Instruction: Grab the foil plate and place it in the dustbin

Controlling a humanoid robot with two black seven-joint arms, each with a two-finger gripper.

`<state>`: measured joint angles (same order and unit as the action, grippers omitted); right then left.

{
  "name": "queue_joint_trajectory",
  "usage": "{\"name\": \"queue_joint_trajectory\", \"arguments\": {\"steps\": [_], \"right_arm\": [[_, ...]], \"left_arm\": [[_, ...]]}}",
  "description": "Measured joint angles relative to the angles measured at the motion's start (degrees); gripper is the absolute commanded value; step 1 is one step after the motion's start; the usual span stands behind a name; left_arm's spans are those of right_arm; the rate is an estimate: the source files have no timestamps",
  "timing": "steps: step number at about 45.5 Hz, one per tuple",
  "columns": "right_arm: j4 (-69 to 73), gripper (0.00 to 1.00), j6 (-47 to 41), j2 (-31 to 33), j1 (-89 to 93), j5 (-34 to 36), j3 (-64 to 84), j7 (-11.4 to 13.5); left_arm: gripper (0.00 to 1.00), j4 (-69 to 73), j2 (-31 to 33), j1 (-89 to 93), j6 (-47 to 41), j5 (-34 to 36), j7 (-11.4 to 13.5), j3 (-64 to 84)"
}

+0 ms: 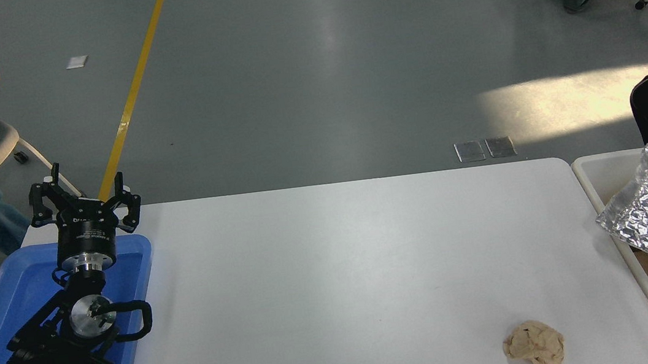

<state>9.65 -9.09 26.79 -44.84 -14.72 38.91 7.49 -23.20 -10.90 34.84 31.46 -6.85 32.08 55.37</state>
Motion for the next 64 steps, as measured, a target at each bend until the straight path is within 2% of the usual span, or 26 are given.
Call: {"name": "queue_joint_trajectory", "arguments": {"steps": [1,2,3,4,6,8,9,36,53,64], "right_arm": [[-0.1,0.06,0.0,0.0,0.1,0.0,0.0,0.2],[-0.1,0.33,0.1,-0.1,0.2,0.1,-0.1,0.3],[-0.2,0.56,0.1,-0.1,0.4,0.1,-0.1,0.5],[-0.2,0.65,0.1,-0.2,0.4,0.1,-0.2,0.7],[-0.3,0.73,0.2,-0.2,0.6,0.2,-0.3,1.0],[-0.3,0.93,0.2,-0.1,0.6,0.2,-0.4,1.1],[-0.3,0.98,0.2,-0.1,0.6,0.3,-0.6,1.3],[5.9,1.0,0.4,3.7,-3.2,2.6,-3.1,1.9],[28.9,1.0,-0.1,13.7,-16.6,2.2,-2.0,1.5],[47.7,1.0,-1.4,22.1,-35.5,-0.2,5.9,1.4]], "left_arm": [[0.99,0.0,0.0,0.0,0.0,0.0,0.0,0.0],[0.99,0.0,0.0,0.0,0.0,0.0,0.0,0.0],[0.99,0.0,0.0,0.0,0.0,0.0,0.0,0.0],[0.99,0.0,0.0,0.0,0.0,0.0,0.0,0.0],[0.99,0.0,0.0,0.0,0.0,0.0,0.0,0.0],[0.99,0.0,0.0,0.0,0.0,0.0,0.0,0.0],[0.99,0.0,0.0,0.0,0.0,0.0,0.0,0.0],[0.99,0.0,0.0,0.0,-0.1,0.0,0.0,0.0],[0.99,0.0,0.0,0.0,-0.1,0.0,0.0,0.0],[0.99,0.0,0.0,0.0,-0.1,0.1,0.0,0.0]]}}
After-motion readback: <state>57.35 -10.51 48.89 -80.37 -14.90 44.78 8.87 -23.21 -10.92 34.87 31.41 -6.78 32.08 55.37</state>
